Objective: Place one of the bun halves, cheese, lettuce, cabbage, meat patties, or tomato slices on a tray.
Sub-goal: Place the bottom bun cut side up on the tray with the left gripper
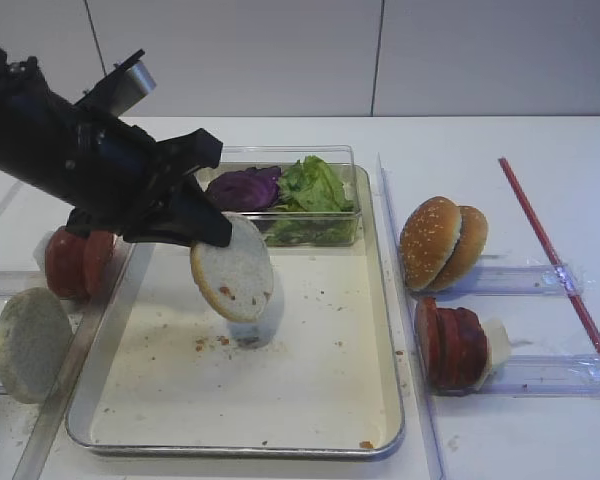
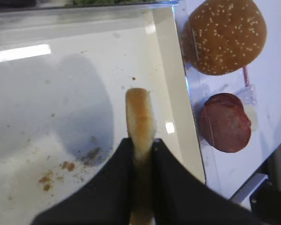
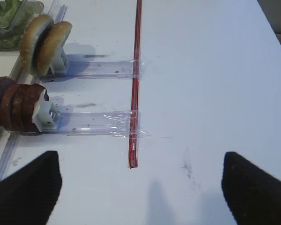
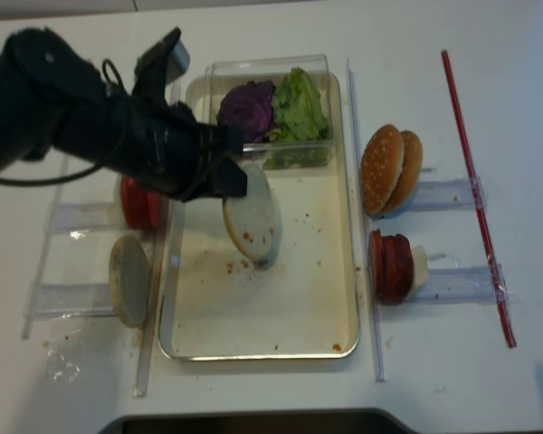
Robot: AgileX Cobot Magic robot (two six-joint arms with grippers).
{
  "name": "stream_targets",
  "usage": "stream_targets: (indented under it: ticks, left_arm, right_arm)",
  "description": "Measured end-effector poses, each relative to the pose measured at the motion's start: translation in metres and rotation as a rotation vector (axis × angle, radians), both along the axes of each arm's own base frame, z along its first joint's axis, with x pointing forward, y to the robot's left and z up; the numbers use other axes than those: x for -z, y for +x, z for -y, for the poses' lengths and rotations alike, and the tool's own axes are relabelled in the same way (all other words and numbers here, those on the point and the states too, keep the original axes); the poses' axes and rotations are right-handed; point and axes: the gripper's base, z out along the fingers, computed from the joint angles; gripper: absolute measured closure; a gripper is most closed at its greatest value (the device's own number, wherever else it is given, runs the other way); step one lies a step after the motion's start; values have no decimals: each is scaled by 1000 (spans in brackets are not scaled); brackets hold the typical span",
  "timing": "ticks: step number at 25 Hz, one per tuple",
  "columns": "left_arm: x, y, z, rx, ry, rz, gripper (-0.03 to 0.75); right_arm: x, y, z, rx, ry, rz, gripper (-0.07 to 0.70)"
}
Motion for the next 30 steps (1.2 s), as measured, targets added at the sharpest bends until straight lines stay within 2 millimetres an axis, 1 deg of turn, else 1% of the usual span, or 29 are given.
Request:
stream_targets:
  ticks: [2,6,8,15,19,23,25,30]
  left_arm:
    - [8,-3,-2,-5,-60,-10,666]
    - [17,-8,-1,-35,-199,-9,666]
    - [20,-10,-1,-35,-219,-4,666]
    - [37,-18,-5,-70,-190,-34,666]
    - [37,-15,-5,-108,-206,-28,666]
    - [37,-14,-5,-107,-209,-16,666]
    - [43,-13,-4,-104,-210,-38,666]
    - [65,-7,1,-71,-227,-96,666]
  right_arm:
    - [0,0,0,0,0,0,-60]
    - [0,0,0,0,0,0,-60]
    - [0,0,0,0,0,0,-60]
    - [0,0,0,0,0,0,-60]
    - [0,0,0,0,0,0,-60]
    - [0,0,0,0,0,0,-60]
    - [0,0,0,0,0,0,-60]
    - [0,0,0,0,0,0,-60]
